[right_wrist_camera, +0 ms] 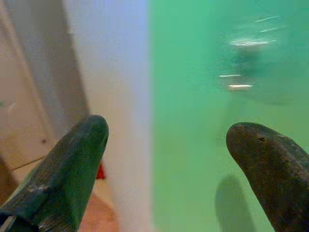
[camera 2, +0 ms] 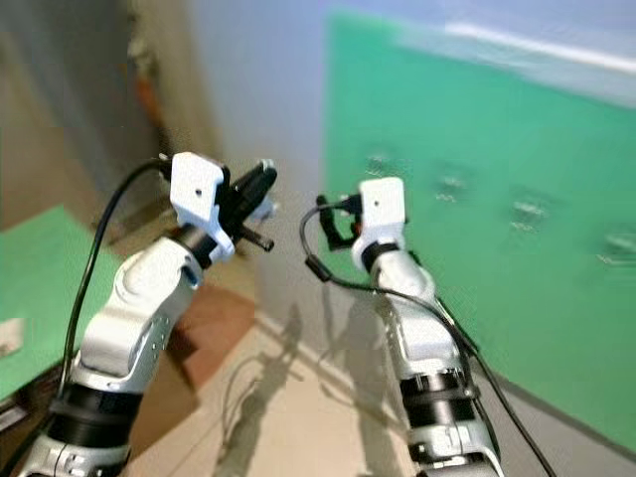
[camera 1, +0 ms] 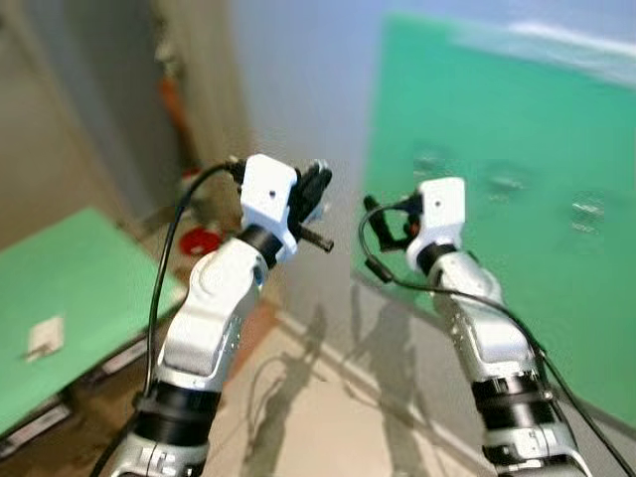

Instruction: Hang keys on a hook

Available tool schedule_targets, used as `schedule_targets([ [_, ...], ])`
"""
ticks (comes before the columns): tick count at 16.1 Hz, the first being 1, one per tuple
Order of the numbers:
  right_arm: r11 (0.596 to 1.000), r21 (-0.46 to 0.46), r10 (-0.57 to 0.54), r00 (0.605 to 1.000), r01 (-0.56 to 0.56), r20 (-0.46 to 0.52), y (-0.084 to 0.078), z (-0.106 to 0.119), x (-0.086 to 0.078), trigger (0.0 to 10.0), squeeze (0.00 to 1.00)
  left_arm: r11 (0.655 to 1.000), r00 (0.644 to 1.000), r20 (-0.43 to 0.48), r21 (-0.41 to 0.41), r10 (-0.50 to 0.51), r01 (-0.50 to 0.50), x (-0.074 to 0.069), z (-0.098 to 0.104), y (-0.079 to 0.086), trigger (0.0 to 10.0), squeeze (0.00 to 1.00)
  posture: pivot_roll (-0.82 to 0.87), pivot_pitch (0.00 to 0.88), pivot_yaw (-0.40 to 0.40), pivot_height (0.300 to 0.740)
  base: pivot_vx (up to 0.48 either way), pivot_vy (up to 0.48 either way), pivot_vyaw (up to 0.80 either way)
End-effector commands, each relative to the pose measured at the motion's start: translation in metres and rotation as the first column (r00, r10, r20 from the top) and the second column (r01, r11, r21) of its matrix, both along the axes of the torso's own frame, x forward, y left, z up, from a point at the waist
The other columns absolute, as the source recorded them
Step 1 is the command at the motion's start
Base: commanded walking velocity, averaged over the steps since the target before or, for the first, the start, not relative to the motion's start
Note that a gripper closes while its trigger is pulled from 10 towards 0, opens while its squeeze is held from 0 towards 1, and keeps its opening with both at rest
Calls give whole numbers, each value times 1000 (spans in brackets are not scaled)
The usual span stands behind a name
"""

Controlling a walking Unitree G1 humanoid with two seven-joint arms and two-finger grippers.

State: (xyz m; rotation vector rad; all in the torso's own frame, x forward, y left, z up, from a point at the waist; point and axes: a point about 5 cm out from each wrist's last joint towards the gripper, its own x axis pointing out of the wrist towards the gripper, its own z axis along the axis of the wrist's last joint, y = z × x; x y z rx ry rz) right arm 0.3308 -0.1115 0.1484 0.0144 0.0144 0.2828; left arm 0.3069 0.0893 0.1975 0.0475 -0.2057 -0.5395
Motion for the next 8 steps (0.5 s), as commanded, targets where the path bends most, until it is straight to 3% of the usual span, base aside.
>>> schedule_targets([
  [1, 999, 17, 49, 998, -50, 26, 11, 6, -1, 10000, 0, 1000, 1000, 13, 9, 20, -20, 2, 3, 7, 0, 0, -7, 0, 50, 740, 0, 0, 0],
  [2, 998, 15, 58, 998, -58, 25, 12, 6, -2, 10000, 0, 1000, 1000, 13, 10, 19, -19, 2, 2, 7, 0, 0, -7, 0, 50, 740, 0, 0, 0],
  [8, 998, 9, 59, 998, -59, 4, 10, 3, -1, 10000, 0, 1000, 1000, 5, 27, 1, -1, 3, 0, 8, 0, 0, -10, 0, 50, 740, 0, 0, -734],
])
